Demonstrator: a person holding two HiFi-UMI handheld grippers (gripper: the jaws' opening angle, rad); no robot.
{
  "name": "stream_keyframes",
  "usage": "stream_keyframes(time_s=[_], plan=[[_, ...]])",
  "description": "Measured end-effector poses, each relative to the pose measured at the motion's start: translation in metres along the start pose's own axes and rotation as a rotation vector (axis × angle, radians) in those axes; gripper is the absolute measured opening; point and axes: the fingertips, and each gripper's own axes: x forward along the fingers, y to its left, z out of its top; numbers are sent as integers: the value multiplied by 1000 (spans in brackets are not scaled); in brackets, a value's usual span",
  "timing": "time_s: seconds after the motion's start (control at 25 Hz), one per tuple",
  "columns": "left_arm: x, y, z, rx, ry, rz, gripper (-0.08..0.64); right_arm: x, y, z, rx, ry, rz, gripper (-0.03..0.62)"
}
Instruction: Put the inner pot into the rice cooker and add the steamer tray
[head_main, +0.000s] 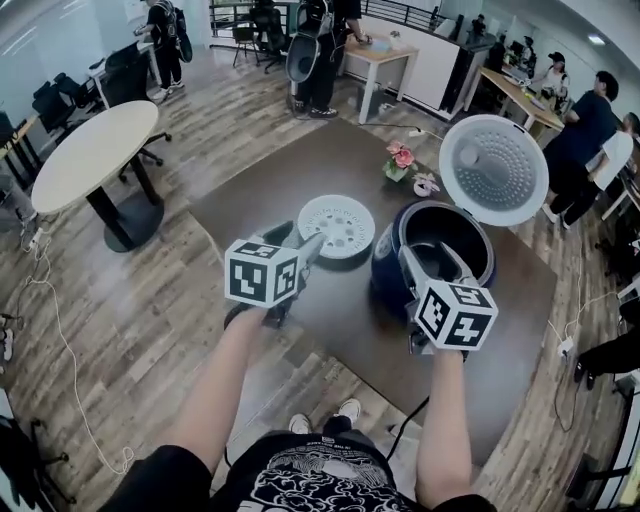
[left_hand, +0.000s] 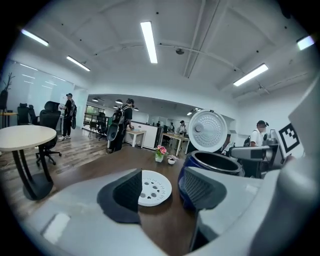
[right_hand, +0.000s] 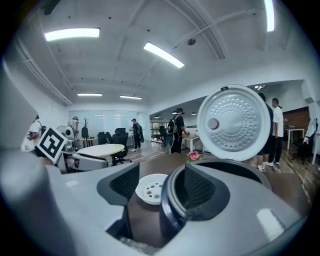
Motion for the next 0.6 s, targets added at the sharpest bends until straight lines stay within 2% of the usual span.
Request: stream_keyframes(time_s=[0.32,0.6], plan=[[-72,71,-14,-15,-34,143,292,48,103,-11,-18,16,194,327],[-112,120,-29,-30,-57,258,319,81,156,-25,-29,33,309,364]])
